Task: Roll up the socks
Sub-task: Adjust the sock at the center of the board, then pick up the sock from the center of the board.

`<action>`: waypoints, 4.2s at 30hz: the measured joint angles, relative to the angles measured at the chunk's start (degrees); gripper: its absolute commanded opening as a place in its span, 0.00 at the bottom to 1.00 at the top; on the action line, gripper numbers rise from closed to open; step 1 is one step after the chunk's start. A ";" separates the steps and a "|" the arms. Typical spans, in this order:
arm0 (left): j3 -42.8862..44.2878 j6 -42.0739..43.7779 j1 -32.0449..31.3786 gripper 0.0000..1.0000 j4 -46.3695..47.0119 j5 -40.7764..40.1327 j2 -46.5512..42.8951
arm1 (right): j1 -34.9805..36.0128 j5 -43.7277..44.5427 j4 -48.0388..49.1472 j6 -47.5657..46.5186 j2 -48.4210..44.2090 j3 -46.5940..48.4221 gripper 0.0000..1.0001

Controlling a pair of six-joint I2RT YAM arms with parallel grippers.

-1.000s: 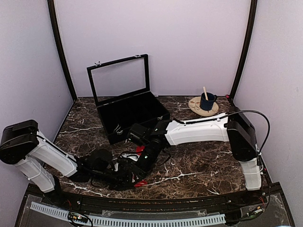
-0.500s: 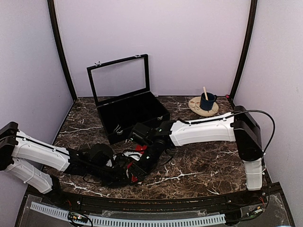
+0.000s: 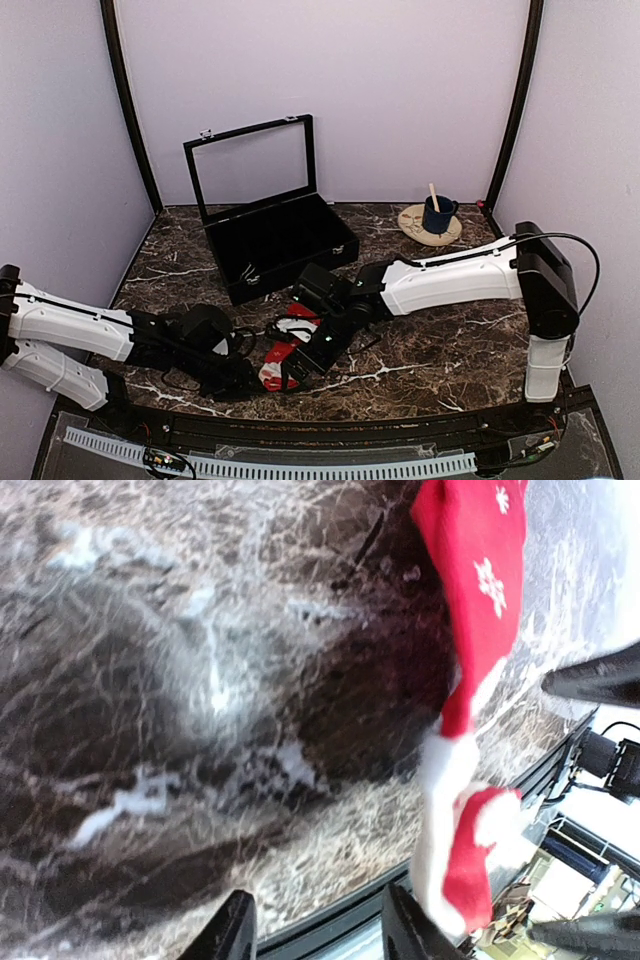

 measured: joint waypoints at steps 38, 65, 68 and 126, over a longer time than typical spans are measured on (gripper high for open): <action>4.87 14.73 -7.74 0.35 -18.03 -23.82 -15.78 | 13.97 29.20 18.69 -12.90 -6.27 -13.53 0.42; 1.81 10.99 -7.74 0.34 -19.47 -26.40 -19.76 | 14.64 32.57 21.66 -21.81 1.29 -9.68 0.00; 1.81 10.95 -7.74 0.34 -19.43 -26.40 -19.74 | 14.64 32.09 21.33 -21.07 1.29 -9.68 0.00; 14.73 41.05 -20.68 0.37 -3.80 -33.24 10.56 | -8.44 -16.72 12.09 9.68 1.77 -8.61 0.00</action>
